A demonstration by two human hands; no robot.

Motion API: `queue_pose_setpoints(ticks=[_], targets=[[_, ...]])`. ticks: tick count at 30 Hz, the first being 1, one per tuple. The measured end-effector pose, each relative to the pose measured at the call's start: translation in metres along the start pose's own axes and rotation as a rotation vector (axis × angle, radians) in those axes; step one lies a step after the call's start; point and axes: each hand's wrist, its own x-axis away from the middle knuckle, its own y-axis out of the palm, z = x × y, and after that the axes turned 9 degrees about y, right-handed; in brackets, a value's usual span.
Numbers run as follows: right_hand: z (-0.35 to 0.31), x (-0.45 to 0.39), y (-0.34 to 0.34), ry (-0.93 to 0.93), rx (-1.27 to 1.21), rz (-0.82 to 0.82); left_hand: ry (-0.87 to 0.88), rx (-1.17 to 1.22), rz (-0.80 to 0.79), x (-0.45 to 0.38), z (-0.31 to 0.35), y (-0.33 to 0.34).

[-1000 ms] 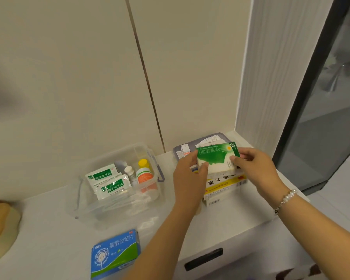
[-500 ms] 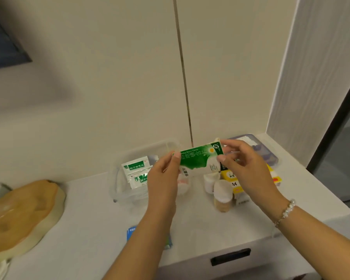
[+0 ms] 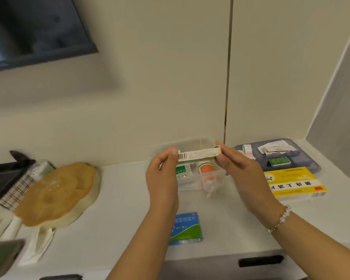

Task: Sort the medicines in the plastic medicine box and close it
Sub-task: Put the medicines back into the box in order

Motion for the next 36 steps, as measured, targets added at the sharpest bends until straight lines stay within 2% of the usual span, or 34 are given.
queue_pose_setpoints(ticks=[7,12,22,27,31,36], targets=[[0.01,-0.009,0.006,0.05,-0.124,-0.001,-0.118,0.072,-0.013,-0.007,-0.006,0.001],[0.018,-0.012,0.003,0.084,-0.153,-0.028,-0.264,0.088,-0.155,-0.006,-0.01,0.004],[0.023,-0.011,-0.004,0.207,-0.094,0.014,-0.079,-0.082,-0.293,-0.004,-0.013,0.004],[0.021,-0.015,-0.006,0.282,-0.273,0.029,-0.15,-0.012,-0.314,-0.01,-0.014,0.003],[0.023,-0.016,-0.005,0.302,-0.329,0.003,-0.14,-0.022,-0.384,-0.011,-0.015,0.005],[0.028,-0.017,0.002,0.322,-0.389,-0.092,-0.144,-0.068,-0.375,-0.011,-0.017,0.004]])
